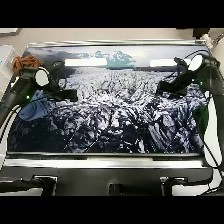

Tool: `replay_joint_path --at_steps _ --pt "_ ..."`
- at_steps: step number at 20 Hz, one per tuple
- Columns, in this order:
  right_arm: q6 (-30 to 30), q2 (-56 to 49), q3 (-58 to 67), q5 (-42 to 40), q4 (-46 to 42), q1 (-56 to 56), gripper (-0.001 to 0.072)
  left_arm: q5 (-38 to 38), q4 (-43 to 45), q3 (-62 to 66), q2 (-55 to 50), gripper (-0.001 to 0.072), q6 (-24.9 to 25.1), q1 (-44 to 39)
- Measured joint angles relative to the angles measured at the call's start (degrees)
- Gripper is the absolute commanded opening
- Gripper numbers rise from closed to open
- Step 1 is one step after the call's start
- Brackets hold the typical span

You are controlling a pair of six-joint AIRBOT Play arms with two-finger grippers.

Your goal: Fold the clothes and pants, and hang the long-sleeved shirts on hangers.

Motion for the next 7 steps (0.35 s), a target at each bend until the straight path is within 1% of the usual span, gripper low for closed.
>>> replay_joint_path --at_steps 7 --pt "0.04 -0.33 0.00 0.35 -0.22 0.72 0.0679 0.85 -0.46 -0.79 0.11 0.0708 -0.17 -0.17"
